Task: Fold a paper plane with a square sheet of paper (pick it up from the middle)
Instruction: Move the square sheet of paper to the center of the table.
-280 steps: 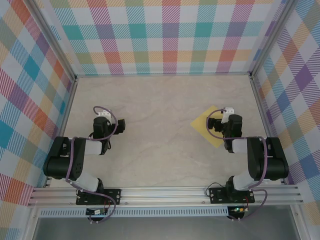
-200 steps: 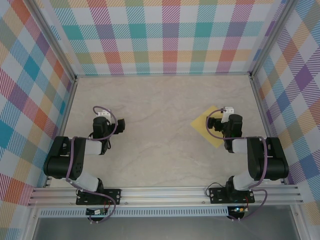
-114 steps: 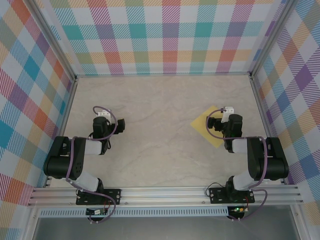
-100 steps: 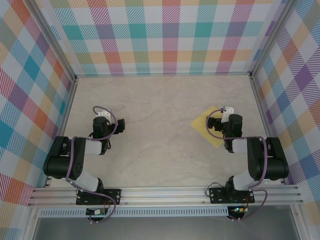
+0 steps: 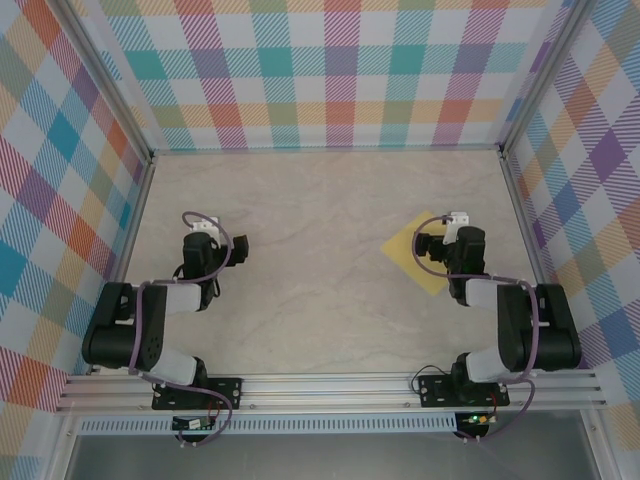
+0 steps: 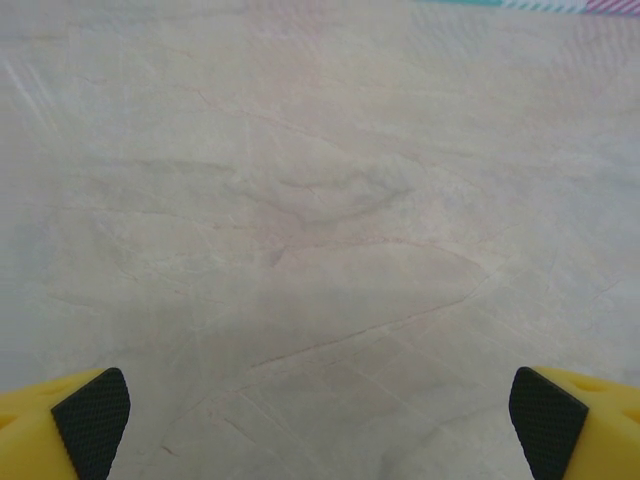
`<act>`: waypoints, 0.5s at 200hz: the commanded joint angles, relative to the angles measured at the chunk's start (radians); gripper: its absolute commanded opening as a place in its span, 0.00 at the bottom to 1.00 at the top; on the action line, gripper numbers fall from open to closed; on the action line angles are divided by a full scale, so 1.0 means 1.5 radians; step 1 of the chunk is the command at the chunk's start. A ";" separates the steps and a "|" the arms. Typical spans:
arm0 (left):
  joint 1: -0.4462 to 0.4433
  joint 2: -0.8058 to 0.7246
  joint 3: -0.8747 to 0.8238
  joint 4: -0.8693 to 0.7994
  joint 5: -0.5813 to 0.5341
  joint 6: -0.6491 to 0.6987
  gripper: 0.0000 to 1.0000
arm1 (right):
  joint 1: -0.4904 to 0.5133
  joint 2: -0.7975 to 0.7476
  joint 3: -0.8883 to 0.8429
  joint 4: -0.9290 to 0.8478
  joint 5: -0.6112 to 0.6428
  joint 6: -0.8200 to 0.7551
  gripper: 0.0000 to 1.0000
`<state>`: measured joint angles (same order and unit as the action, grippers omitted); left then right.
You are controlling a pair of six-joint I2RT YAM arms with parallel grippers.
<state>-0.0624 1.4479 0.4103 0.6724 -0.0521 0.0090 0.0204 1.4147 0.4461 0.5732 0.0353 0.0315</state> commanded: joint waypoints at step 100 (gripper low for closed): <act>0.022 -0.311 0.119 -0.462 -0.034 -0.372 1.00 | -0.005 0.043 0.373 -0.689 -0.185 0.349 1.00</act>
<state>-0.0498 1.0458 0.5831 0.1860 -0.0673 -0.3393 0.0120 1.4311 0.9821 -0.3412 -0.1093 0.4465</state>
